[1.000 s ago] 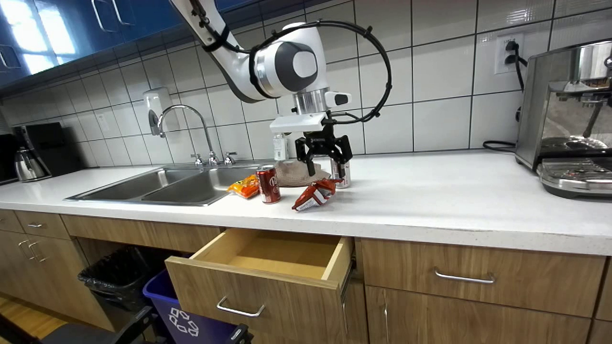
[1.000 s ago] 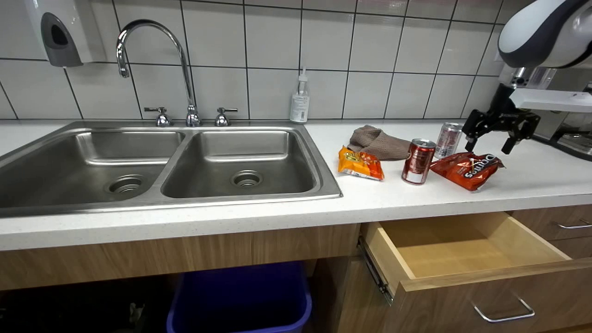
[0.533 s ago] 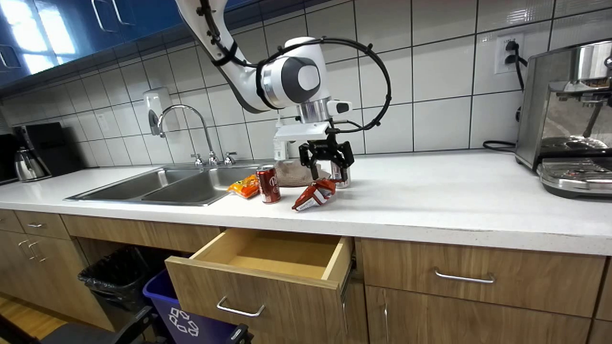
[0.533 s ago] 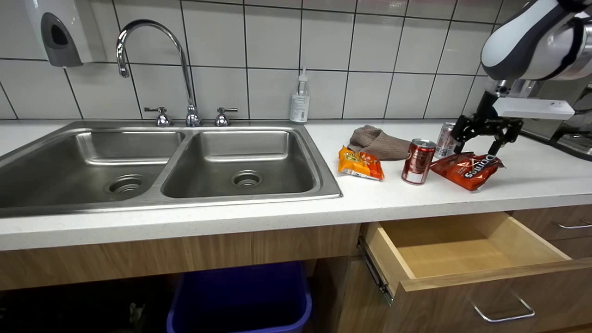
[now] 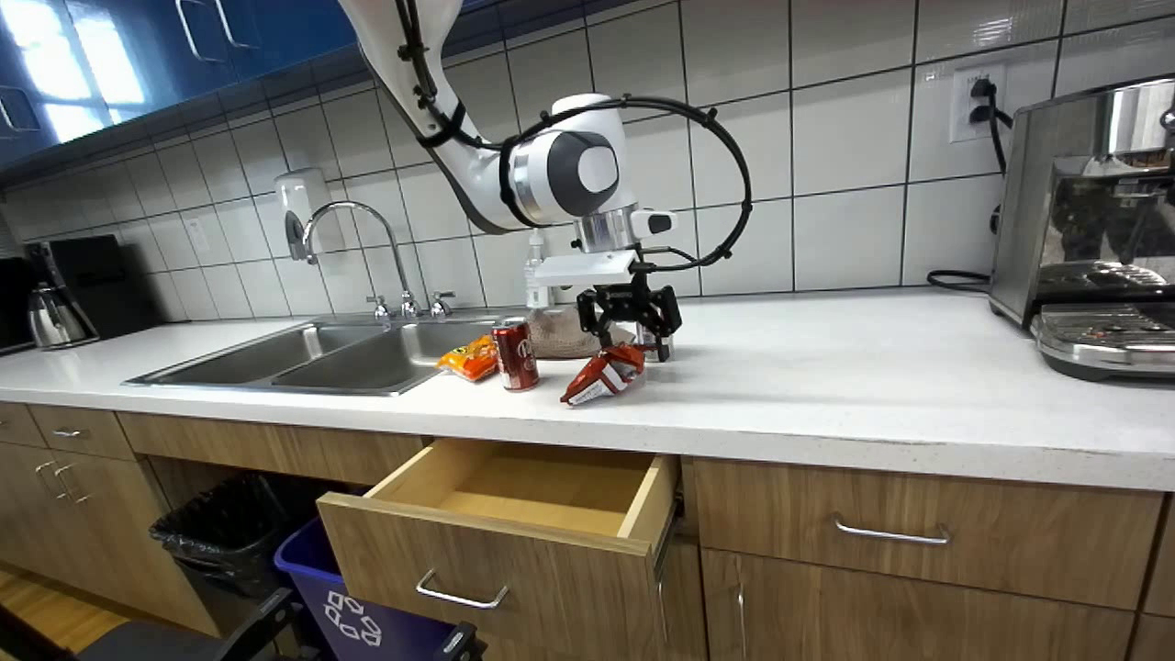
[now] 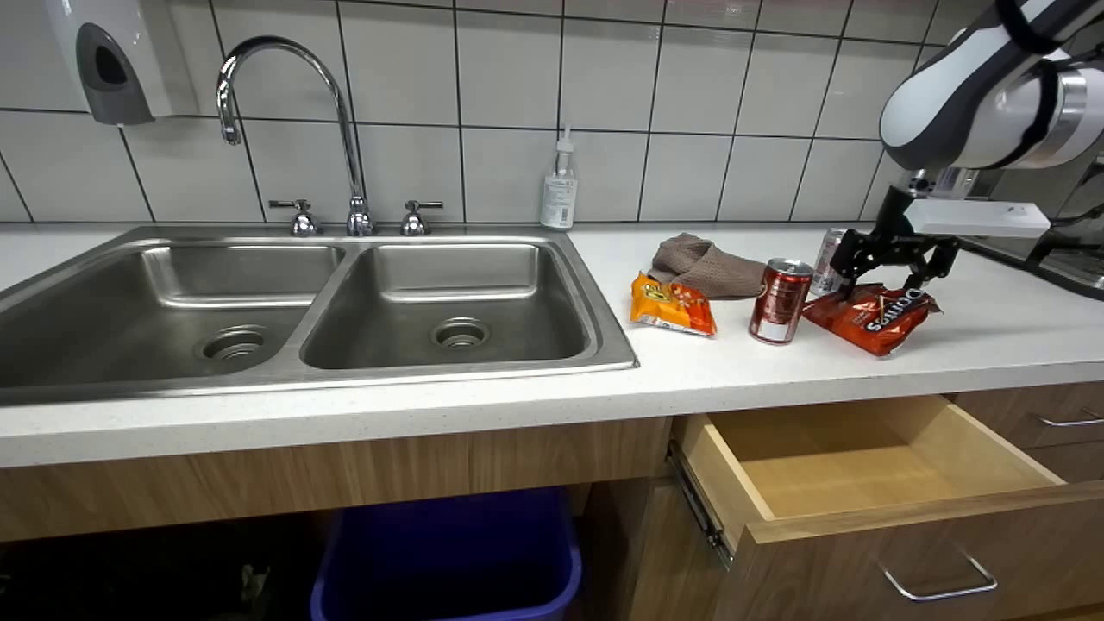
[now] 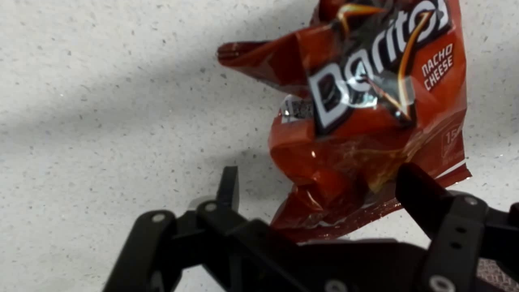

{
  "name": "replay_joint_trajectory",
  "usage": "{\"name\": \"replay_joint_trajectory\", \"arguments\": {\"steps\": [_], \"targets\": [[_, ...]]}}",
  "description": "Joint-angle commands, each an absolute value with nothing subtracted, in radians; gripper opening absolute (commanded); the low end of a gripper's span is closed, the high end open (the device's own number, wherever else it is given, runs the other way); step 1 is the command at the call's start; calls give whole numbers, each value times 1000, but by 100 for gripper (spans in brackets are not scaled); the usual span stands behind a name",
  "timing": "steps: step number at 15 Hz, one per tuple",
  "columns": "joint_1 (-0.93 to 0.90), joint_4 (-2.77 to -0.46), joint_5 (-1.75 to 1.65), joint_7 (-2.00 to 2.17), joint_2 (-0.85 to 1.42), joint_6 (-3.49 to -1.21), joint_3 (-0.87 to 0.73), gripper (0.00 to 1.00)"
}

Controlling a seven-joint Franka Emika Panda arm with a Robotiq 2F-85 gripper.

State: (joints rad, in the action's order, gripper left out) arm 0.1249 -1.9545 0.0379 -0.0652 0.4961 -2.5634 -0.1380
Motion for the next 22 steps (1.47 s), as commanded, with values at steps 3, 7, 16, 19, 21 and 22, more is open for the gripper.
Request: {"name": "replay_joint_trajectory", "arguments": {"steps": [3, 7, 16, 19, 21, 22], "targets": [[129, -1953, 4, -47, 499, -2564, -137, 100], [130, -1974, 3, -50, 482, -2563, -140, 100], [126, -2055, -36, -57, 438, -2577, -148, 100], [125, -2084, -45, -56, 418, -2581, -149, 100], [126, -2105, -51, -57, 403, -2586, -149, 100], [127, -2118, -54, -61, 393, -2588, -149, 100]]}}
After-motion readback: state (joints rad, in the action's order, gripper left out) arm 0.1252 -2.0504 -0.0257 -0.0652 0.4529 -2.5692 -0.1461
